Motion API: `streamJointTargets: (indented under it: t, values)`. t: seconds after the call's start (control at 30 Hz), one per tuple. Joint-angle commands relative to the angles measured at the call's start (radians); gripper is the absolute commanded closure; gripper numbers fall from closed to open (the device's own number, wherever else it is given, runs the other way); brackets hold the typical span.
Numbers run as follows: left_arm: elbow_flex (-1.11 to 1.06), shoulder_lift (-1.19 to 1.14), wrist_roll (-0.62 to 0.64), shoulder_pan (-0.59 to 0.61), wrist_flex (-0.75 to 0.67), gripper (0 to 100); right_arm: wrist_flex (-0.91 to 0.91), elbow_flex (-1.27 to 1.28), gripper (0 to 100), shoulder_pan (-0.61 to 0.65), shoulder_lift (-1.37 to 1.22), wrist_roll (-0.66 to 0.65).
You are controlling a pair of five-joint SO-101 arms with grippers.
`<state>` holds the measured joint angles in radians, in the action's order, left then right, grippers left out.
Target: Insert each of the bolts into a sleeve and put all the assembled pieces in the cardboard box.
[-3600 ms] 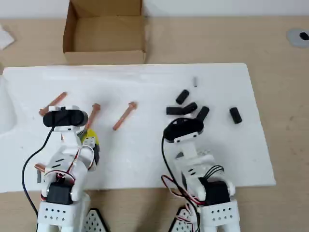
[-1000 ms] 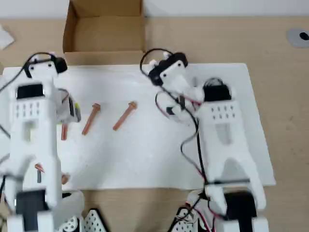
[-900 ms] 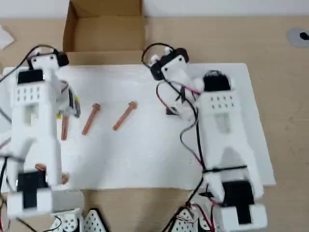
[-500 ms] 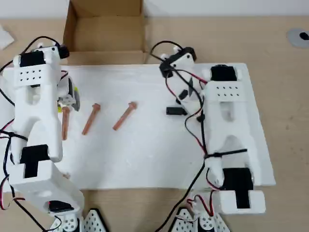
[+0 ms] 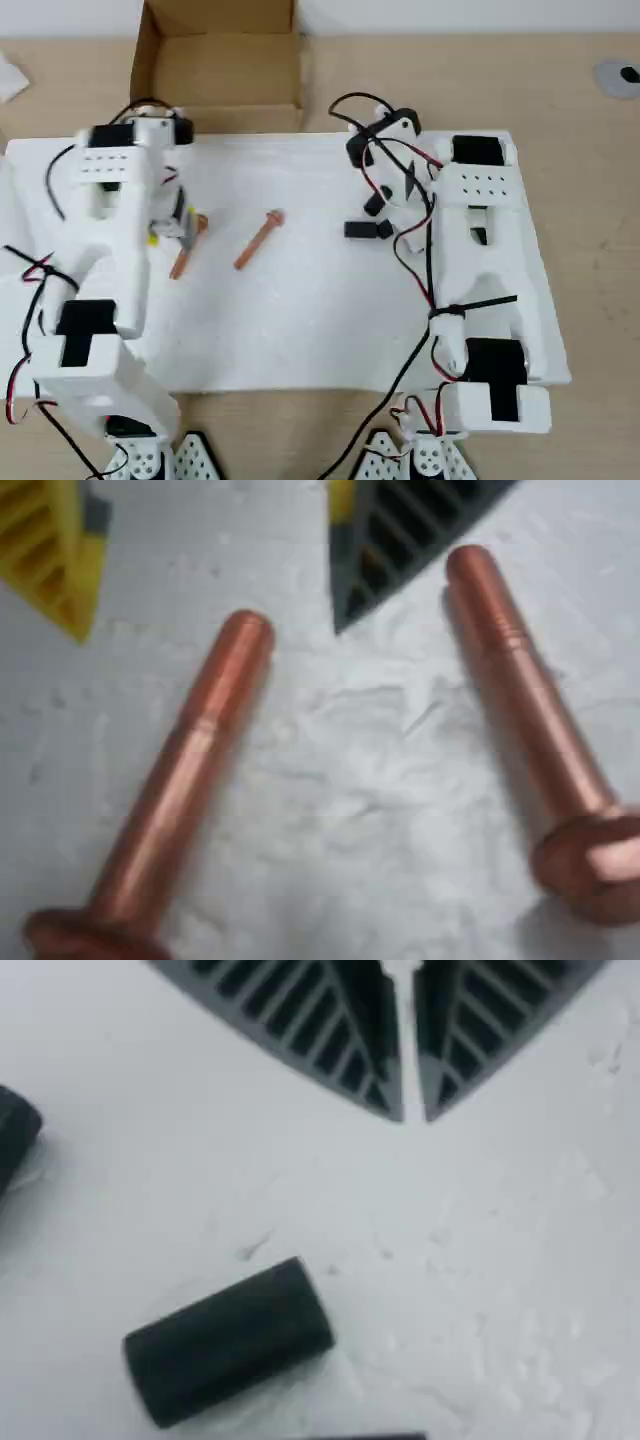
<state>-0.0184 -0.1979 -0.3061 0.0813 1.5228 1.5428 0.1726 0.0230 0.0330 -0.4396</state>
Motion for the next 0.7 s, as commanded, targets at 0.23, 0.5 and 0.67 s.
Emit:
streamJointTargets:
  t: [0.23, 0.5, 0.67]
  values:
    - [-0.008, 0.005, 0.034, -0.031, -0.118, 82, 0.014, -0.053, 96.6, -0.012, -0.001, -0.006]
    - [-0.087, 0.005, 0.009, -0.018, -0.245, 82, 0.014, -0.051, 96.6, -0.012, -0.001, -0.002]
    - [-0.115, -0.016, 0.005, -0.018, -0.279, 83, 0.014, -0.051, 96.6, -0.012, -0.001, -0.002]
